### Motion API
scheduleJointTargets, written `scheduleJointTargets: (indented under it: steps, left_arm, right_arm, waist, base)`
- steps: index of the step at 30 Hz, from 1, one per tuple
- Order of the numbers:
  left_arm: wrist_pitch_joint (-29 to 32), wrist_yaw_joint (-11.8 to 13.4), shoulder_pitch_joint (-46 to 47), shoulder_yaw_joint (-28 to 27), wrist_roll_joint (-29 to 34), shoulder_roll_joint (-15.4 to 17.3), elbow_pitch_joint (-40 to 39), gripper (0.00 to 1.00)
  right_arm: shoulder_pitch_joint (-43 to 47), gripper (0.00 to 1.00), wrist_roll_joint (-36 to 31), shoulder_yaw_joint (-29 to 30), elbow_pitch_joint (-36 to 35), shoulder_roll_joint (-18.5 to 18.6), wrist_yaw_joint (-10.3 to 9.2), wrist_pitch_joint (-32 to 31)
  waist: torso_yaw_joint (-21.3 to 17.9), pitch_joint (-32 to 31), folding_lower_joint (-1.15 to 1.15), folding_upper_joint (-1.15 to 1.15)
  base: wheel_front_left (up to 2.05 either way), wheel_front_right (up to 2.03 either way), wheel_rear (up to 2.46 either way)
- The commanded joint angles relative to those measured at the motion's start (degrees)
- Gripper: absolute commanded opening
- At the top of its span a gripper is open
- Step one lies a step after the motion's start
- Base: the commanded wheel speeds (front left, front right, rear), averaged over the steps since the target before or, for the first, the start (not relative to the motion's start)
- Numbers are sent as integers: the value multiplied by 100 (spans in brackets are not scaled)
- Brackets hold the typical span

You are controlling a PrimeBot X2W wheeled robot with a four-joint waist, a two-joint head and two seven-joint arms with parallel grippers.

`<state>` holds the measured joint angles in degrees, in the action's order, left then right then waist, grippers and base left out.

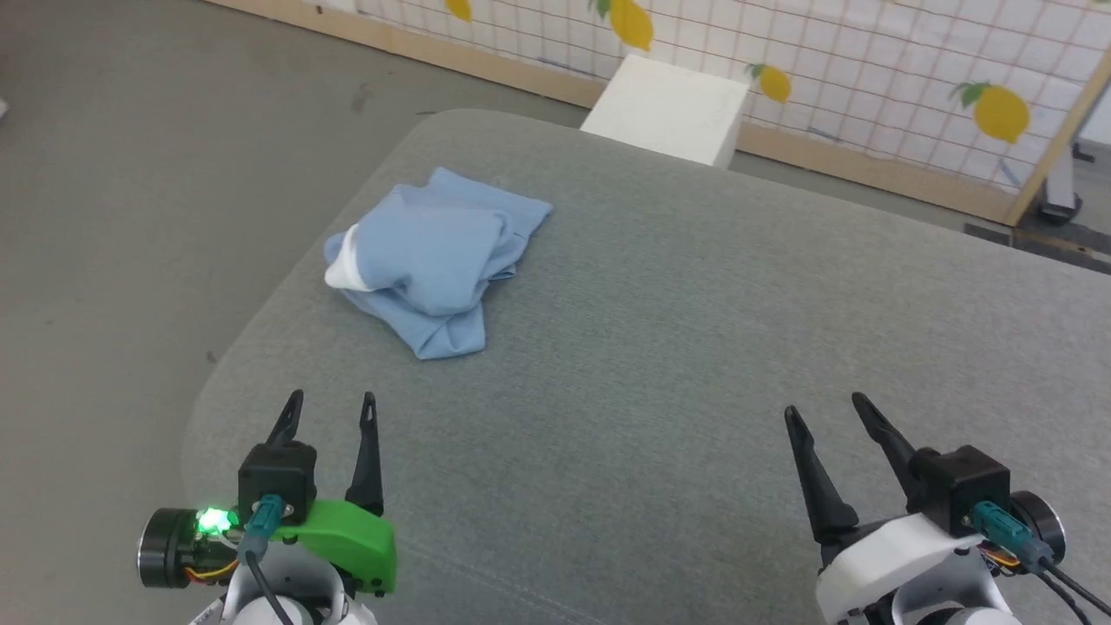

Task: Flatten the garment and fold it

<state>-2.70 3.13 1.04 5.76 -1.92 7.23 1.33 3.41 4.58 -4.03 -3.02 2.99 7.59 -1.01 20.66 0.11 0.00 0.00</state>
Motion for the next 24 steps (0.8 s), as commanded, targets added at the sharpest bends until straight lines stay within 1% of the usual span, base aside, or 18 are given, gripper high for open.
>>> scheduleJointTargets:
  steps: [1,6,12,24]
  left_arm:
    - [-62,47,88,22,15,58,14,100]
    - [-87,91,82,54,-2,96,21,100]
    - [-41,147,81,78,-63,126,33,100]
    - [-96,219,112,114,-118,129,-1,100]
  right_arm:
    - [50,100,58,-20,-51,-9,-9,-17]
    - [59,100,100,-127,-40,-10,-9,-32]
    - [99,100,187,-122,-30,-11,-10,-2]
    - [71,100,121,-32,-113,-11,-10,-42]
  waist:
    - [131,-14,0,0]
    - [259,-22,0,0]
    - [379,-19,0,0]
    - [326,97,0,0]
  base:
    - [0,0,0]
    - [0,0,0]
    - [0,0,0]
    - [0,0,0]
